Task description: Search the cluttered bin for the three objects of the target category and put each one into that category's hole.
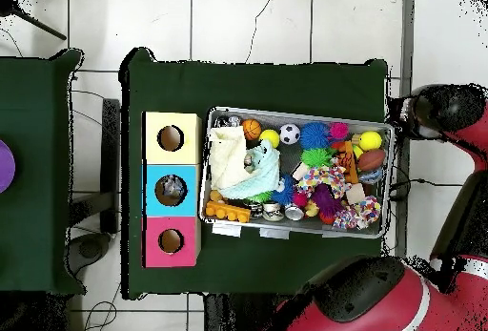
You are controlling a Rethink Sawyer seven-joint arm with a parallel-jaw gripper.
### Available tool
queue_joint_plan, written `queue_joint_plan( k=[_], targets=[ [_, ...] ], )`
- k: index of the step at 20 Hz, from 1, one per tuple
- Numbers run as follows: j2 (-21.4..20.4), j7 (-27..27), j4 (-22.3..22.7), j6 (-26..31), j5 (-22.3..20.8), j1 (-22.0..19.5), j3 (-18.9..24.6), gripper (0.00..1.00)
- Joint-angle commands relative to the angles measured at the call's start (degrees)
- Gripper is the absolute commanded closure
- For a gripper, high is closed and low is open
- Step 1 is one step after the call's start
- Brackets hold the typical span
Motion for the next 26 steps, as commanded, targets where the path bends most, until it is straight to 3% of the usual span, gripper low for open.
queue_joint_plan(
  k=[1, 5, 8, 11, 13, 19, 23, 26],
  targets=[
    [5.04, -8.05, -0.40, -2.15, -0.21, -2.46, 7.50, 1.00],
    [8.34, -12.24, -8.05, 5.50, -1.89, -3.02, 7.88, 1.00],
    [10.64, -11.94, -13.51, 13.30, -1.93, -3.29, 8.31, 1.00],
    [12.74, -6.44, -17.92, 14.63, -2.83, -3.11, 6.91, 1.00],
    [13.97, -8.30, -20.50, 17.42, -3.15, -3.39, 8.06, 1.00],
    [14.91, -16.92, -24.49, 21.76, -5.41, -3.13, 10.61, 1.00],
    [15.48, -15.84, -26.45, 24.65, -8.01, -2.47, 9.60, 1.00],
    [15.60, -18.56, -27.43, 24.23, -9.93, -2.44, 11.37, 1.00]
  ],
)
